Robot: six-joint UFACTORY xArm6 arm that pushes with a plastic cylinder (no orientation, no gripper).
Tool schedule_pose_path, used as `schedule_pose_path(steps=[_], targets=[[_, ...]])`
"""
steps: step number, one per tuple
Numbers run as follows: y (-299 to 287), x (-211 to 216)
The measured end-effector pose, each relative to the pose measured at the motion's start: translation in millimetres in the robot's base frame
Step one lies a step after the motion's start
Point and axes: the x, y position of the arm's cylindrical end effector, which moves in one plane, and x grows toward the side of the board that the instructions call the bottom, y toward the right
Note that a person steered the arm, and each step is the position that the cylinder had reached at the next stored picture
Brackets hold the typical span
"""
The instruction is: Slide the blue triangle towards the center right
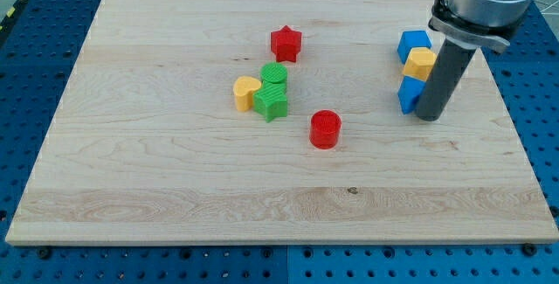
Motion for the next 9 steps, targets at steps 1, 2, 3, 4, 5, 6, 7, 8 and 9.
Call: schedule_pose_path(steps=[1, 2, 3, 4, 5, 6, 7, 8, 9], targets=[[0.0, -2.7], [-1.3, 34.0], [-36.0, 32.7], [-56.0, 11.4], [-48.4, 4.0], [-36.2, 2.3], [-30.6, -3.1], [-30.6, -14.0], [-38.6, -18.6]])
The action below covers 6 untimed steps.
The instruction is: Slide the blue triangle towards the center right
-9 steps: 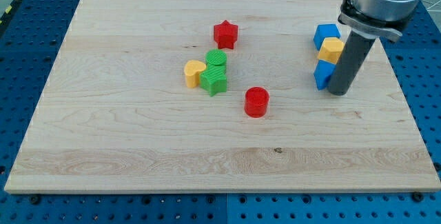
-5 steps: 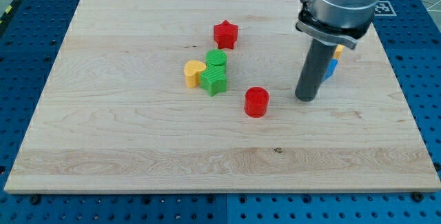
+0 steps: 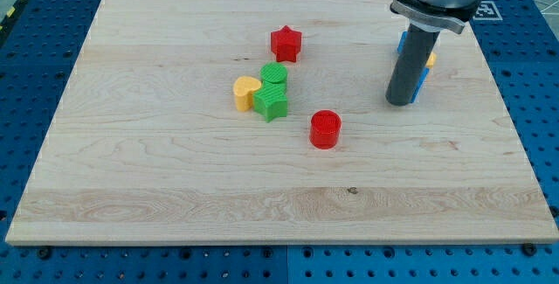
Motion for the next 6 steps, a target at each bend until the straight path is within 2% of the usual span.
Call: schedule_pose_path(steps=[6], targets=[[20.6, -4.4]])
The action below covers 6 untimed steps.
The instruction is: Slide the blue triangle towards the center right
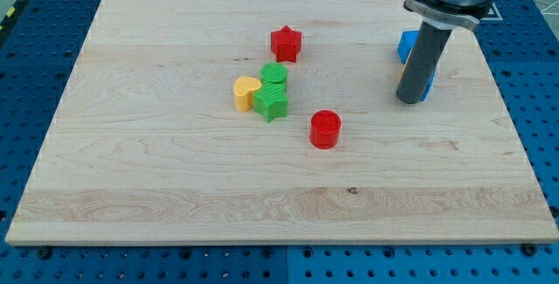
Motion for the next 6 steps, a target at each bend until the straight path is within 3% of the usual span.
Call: schedule_pose_path(steps=[6], targets=[[3.9, 1.1]])
